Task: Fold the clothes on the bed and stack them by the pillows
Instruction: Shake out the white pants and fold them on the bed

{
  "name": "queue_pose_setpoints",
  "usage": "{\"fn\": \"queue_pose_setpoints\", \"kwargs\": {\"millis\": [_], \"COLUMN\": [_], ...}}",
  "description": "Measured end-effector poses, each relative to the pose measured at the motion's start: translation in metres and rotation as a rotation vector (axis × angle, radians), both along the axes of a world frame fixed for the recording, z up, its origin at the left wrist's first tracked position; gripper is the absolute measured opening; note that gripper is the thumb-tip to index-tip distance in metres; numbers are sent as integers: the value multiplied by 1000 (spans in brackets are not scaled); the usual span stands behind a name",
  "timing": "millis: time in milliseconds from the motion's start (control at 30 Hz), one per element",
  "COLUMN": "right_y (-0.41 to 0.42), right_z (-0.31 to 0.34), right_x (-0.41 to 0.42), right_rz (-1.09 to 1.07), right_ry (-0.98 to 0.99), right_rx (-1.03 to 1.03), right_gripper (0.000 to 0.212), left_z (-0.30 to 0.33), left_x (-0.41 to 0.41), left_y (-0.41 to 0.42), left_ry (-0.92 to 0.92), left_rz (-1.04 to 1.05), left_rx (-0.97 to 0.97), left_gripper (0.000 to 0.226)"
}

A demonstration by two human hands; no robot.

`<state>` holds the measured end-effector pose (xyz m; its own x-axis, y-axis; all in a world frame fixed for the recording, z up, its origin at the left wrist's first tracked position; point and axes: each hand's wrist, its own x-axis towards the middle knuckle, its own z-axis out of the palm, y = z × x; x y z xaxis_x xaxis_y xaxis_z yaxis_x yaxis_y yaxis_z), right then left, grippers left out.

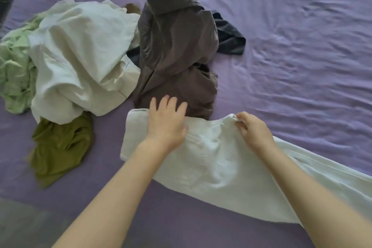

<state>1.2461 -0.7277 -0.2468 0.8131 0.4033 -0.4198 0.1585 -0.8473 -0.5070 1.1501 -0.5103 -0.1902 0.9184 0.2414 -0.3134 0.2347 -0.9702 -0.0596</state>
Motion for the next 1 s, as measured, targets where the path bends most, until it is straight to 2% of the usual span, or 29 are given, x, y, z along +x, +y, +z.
{"fn": "queue_pose_setpoints", "kwargs": {"millis": [67,133,233,300,367,433,567,667,733,867,1000], "right_y": [0,0,2,3,2,-4,-54,-112,-147,-201,-249], "right_z": [-1,0,-3,-12,-21,-23,-14,-6,-3,4,9], "right_x": [1,4,16,26,34,34,8,-21,-37,-58,-60], "right_rz": [-53,-65,-73,-54,8,62,109,65,-1,-29,-134], "right_ry": [-47,-82,-119,-155,-221,-304,-420,-389,-347,-335,-415], "right_rx": [38,69,93,70,36,23,-28,-89,-101,-119,-178], "right_gripper": [21,26,29,21,21,22,41,45,39,39,39], "left_z": [-11,-25,-55,-80,-107,-125,-124,-110,-94,-65,-47], "left_x": [0,2,9,13,15,19,25,30,35,42,47], "left_y": [-49,-93,-118,-112,-103,-97,-100,-115,-137,-201,-250], "left_ry": [-315,-388,-220,-56,10,31,72,123,113,44,30], "left_rz": [-45,-109,-113,-125,-168,-170,-153,-64,-25,-193,-363], "left_rx": [-176,-263,-278,-191,-150,-146,-107,-125,-154,-354,-430], "left_gripper": [56,53,52,64,71,72,74,78,78,71,58]}}
